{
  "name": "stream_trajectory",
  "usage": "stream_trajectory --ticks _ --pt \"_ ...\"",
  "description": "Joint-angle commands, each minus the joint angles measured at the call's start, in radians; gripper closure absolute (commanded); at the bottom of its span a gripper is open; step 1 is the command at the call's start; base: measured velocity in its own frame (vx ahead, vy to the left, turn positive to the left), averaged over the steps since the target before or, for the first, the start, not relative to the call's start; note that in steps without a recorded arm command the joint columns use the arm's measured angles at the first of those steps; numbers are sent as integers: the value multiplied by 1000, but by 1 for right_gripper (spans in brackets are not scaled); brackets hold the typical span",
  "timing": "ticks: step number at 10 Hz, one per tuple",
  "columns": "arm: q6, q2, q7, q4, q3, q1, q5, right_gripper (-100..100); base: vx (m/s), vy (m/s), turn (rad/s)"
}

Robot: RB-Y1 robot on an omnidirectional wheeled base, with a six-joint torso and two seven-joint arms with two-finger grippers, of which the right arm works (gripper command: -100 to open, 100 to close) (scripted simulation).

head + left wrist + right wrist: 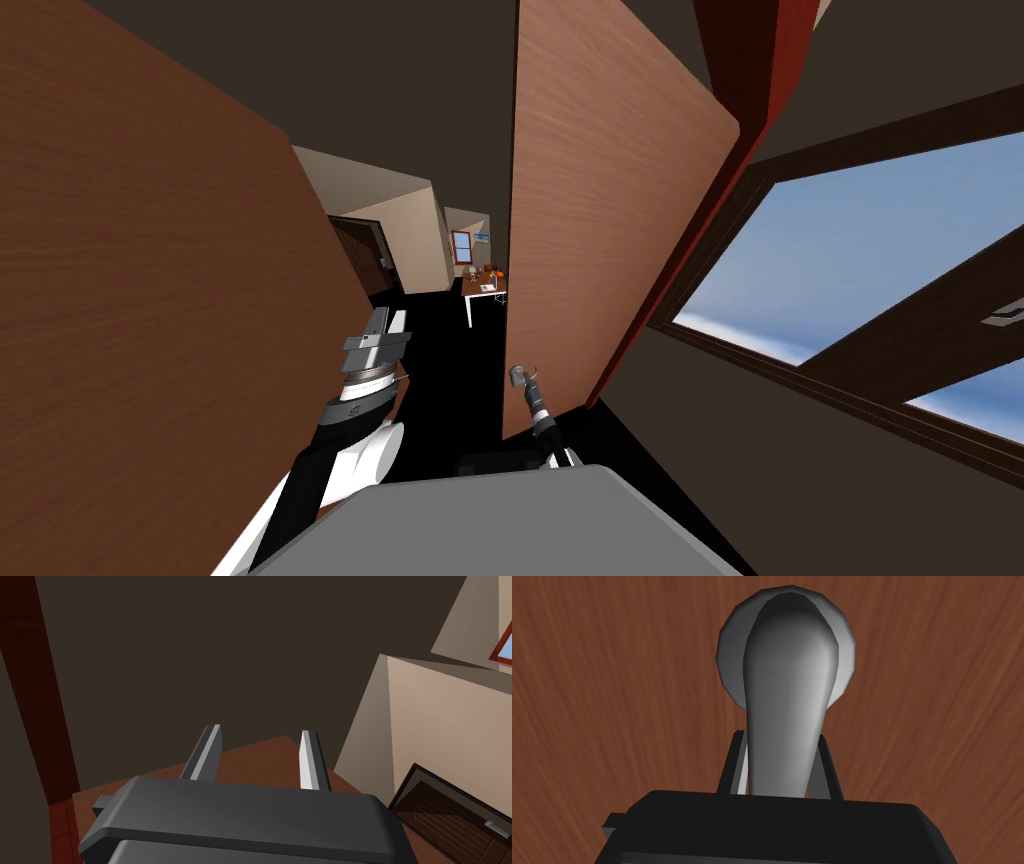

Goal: Push the door open

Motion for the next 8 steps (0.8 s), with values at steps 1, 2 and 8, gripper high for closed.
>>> stream_trajectory --ticks 1,2,8 --pt "2 -13 1 -4 -29 -12 -11 100 147 106 -47" --pt "2 -13 3 -2 -37 -13 -14 100 110 89 -40" --pt "2 -5 27 19 -115 -31 -42 100 138 116 -69"
